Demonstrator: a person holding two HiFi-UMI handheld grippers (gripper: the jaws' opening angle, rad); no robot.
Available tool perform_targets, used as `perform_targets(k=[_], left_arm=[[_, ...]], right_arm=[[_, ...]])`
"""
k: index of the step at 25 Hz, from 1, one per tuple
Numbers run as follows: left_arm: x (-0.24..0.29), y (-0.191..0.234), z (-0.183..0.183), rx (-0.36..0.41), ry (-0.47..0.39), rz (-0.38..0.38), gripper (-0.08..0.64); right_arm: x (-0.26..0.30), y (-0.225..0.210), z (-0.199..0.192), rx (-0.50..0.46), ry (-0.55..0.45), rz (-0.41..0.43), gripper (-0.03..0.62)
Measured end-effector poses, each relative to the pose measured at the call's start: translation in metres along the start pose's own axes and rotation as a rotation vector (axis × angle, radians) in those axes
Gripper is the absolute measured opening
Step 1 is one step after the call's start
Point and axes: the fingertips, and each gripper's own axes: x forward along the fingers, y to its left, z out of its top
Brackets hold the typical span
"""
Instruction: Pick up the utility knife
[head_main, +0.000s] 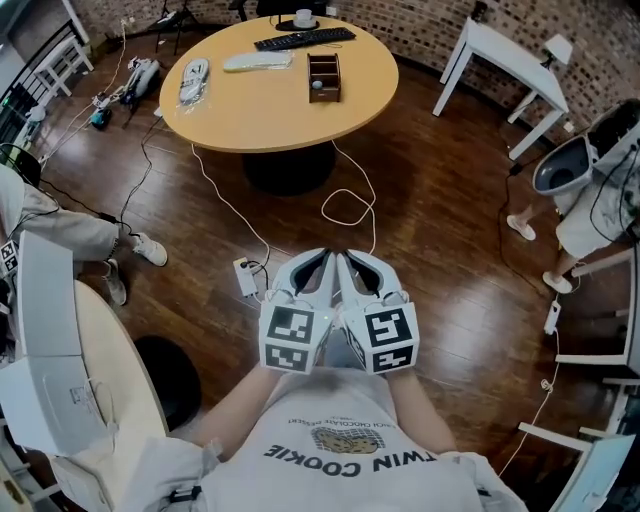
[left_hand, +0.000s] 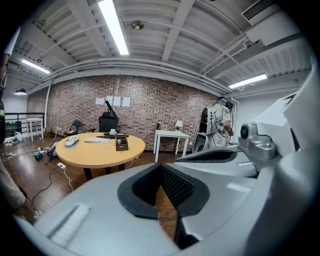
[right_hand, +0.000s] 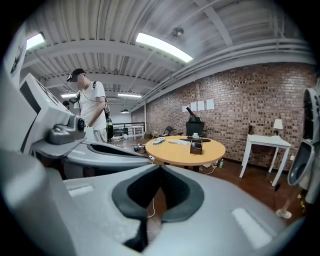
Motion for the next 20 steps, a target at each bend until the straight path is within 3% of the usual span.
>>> perform_targets(k=[10,20], left_arm=[[0.092,0.025,0.033,-0.027,0.020,0.059,0.006],[0.164,0.033,0.062,0.010,0.030,0.124,0.006]], right_arm=[[0.059,-0.078,0.022,0.014,-0.004,0.045,0.003],[0.102,-0.145,0.043,0.035,-0.040,0.109,0.003]])
